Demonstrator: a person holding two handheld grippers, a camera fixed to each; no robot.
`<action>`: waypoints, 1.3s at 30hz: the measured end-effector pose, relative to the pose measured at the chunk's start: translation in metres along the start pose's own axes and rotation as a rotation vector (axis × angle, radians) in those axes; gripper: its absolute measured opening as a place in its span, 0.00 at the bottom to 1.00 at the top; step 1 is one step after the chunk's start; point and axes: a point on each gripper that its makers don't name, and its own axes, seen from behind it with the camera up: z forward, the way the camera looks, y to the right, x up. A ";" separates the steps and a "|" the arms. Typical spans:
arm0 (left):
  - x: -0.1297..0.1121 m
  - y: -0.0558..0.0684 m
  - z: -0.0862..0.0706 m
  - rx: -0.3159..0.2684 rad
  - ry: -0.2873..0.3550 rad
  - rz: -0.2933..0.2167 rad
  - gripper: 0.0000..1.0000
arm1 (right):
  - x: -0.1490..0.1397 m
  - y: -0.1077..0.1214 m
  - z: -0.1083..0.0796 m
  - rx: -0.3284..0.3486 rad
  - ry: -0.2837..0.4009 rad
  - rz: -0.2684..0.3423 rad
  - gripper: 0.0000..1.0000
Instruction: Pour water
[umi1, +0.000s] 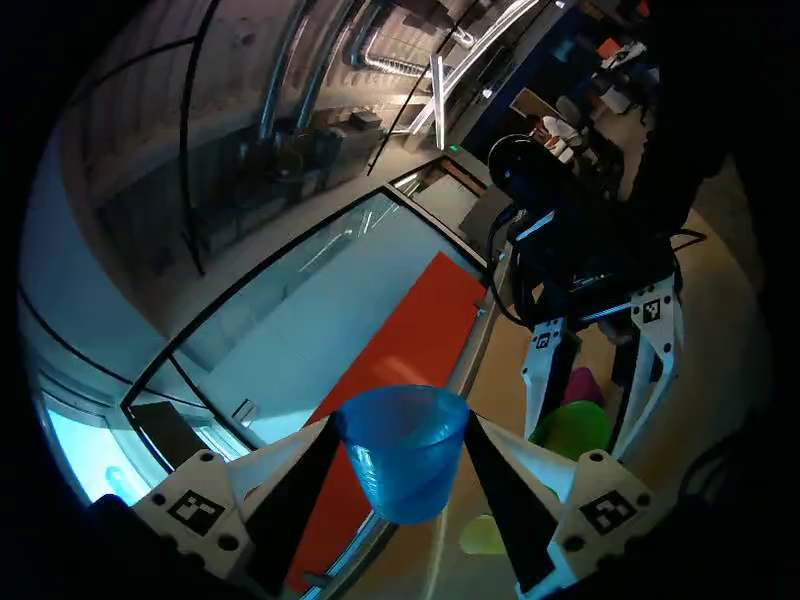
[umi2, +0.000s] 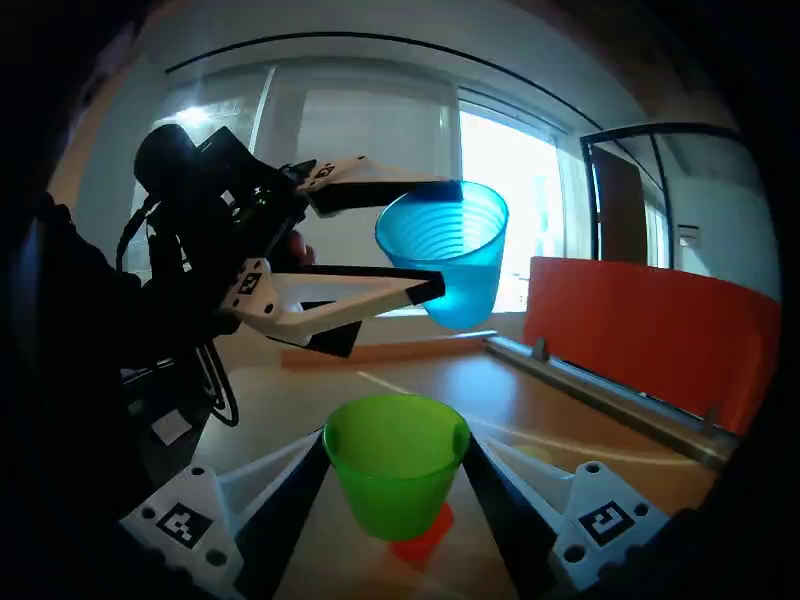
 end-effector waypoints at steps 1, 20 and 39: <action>0.000 0.000 0.000 0.001 0.002 0.006 0.87 | 0.000 0.000 0.000 0.000 0.000 -0.001 0.92; 0.003 0.003 0.000 -0.009 0.021 0.072 0.87 | -0.002 0.003 -0.002 -0.005 -0.006 -0.006 0.92; 0.004 0.000 -0.004 -0.004 0.023 0.113 0.87 | -0.001 0.002 0.000 -0.001 -0.005 -0.005 0.92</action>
